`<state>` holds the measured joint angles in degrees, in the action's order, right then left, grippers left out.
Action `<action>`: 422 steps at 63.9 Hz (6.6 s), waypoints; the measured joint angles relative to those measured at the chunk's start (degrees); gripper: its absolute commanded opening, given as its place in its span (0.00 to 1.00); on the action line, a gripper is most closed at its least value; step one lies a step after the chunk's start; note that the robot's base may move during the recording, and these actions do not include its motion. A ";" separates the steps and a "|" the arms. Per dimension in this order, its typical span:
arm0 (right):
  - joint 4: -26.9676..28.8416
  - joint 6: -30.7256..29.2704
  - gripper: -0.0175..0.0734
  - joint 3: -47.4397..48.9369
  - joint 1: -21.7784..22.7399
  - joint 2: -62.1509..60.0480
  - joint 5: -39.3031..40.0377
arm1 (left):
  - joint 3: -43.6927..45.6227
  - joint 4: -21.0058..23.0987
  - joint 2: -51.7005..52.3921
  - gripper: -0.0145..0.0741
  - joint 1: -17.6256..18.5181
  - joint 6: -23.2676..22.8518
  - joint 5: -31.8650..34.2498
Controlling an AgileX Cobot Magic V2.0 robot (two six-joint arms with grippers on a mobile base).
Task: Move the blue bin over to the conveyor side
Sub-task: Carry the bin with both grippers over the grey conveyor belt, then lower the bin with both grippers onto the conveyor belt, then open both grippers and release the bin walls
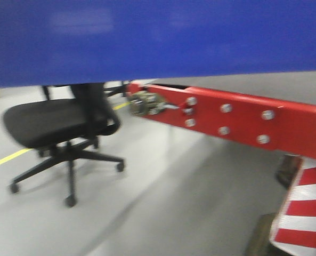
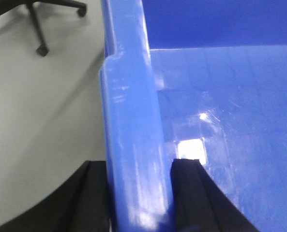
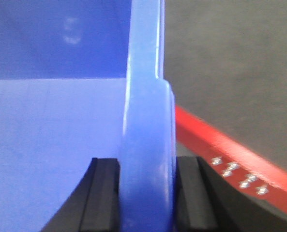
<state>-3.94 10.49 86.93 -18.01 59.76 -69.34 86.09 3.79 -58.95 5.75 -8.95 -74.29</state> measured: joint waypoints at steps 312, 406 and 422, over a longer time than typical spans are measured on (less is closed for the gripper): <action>-4.37 5.91 0.10 -28.66 0.59 14.53 38.62 | -20.19 -3.79 -16.90 0.14 -0.19 0.95 28.86; -5.71 5.19 0.74 -17.45 0.24 14.41 33.49 | -16.52 -0.90 -14.83 0.73 -0.11 1.16 35.38; -5.94 5.05 0.08 -10.55 0.24 10.43 30.04 | -9.64 -0.90 -9.74 0.18 -0.11 1.16 33.98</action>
<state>-9.87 15.55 76.38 -17.77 70.18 -39.30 76.45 2.90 -68.69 5.64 -7.79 -40.31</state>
